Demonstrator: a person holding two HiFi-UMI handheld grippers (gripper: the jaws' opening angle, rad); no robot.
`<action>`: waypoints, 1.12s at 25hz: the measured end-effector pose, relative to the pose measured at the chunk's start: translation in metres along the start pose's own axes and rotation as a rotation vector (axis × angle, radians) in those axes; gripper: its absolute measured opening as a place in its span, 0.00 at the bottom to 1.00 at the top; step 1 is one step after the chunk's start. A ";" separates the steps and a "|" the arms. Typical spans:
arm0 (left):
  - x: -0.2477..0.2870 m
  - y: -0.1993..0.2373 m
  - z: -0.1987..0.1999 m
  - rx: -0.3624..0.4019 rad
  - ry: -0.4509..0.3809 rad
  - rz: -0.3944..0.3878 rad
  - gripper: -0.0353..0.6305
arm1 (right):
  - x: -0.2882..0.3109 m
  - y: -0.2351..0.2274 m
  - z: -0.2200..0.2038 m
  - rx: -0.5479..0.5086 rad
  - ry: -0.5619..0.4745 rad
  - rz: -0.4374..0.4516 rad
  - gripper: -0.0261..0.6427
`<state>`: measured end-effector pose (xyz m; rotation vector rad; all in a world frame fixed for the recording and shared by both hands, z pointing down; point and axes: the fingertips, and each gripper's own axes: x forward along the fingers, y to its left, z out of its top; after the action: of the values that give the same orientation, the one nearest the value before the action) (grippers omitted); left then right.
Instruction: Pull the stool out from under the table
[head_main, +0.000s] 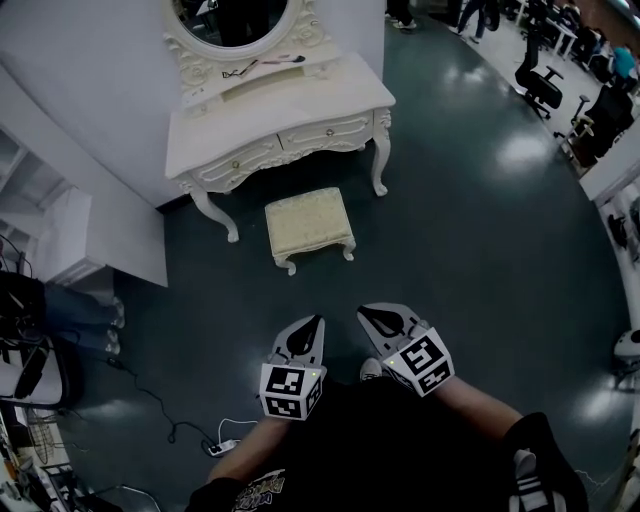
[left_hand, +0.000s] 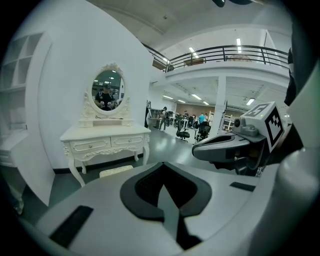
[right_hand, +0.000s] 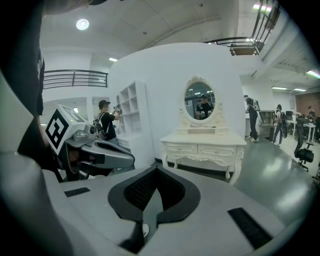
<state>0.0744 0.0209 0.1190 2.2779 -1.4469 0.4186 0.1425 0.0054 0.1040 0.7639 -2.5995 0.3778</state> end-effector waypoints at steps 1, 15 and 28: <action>0.001 -0.004 0.001 0.005 -0.002 -0.002 0.06 | -0.003 -0.001 -0.001 0.005 -0.003 0.000 0.08; 0.001 -0.020 0.003 0.062 -0.014 -0.005 0.06 | -0.017 -0.003 -0.005 0.022 -0.035 -0.007 0.08; -0.007 -0.011 -0.002 0.061 -0.017 0.005 0.06 | -0.008 0.010 -0.004 0.013 -0.032 0.013 0.08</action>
<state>0.0811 0.0311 0.1153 2.3312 -1.4674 0.4521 0.1445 0.0185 0.1024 0.7641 -2.6356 0.3895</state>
